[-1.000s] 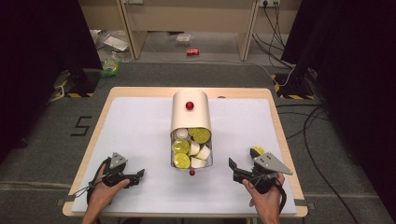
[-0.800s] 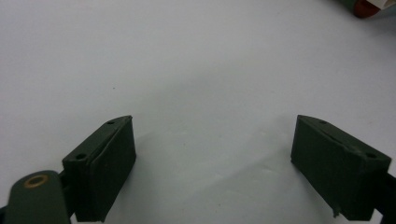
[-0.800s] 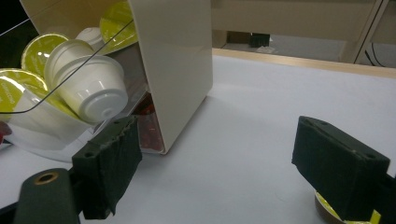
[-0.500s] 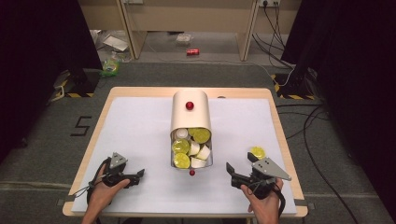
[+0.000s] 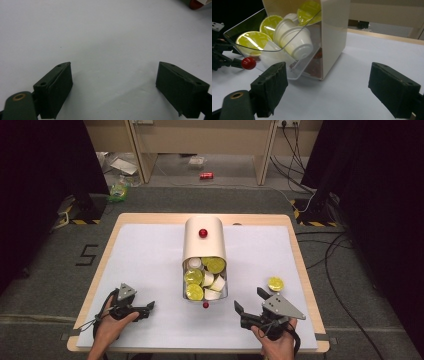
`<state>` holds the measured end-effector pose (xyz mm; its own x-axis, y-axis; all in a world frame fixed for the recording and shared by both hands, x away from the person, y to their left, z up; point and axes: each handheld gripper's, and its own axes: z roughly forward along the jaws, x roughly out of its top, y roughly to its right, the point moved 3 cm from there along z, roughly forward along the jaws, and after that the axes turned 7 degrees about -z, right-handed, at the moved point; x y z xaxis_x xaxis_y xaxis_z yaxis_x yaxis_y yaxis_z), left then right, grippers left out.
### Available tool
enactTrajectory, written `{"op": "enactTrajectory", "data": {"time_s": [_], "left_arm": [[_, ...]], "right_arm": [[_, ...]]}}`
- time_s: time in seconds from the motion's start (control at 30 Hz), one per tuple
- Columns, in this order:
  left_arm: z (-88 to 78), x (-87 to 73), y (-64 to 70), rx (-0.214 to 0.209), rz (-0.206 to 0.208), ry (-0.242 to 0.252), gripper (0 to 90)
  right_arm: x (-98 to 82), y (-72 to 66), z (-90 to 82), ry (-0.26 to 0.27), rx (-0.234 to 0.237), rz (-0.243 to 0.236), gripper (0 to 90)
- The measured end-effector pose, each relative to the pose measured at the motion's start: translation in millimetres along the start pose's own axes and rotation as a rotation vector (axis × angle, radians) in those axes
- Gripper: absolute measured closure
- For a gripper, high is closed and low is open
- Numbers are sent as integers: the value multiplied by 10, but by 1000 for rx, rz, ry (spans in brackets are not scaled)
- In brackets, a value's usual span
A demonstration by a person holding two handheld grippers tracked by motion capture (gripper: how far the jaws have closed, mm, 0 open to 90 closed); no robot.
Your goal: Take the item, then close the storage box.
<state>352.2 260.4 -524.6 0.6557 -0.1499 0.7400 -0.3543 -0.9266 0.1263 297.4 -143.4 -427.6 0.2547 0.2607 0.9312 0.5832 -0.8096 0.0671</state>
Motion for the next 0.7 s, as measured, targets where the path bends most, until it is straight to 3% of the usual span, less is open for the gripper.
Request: {"op": "enactTrajectory", "data": {"time_s": [0.23,0.7], "left_arm": [[0,0,0,0,0,0,129],[0,0,-1,-1,-1,0,129]], "right_arm": [[14,-98,47,2,35,-17,158],[2,-181,170,-16,49,-38,158]]}}
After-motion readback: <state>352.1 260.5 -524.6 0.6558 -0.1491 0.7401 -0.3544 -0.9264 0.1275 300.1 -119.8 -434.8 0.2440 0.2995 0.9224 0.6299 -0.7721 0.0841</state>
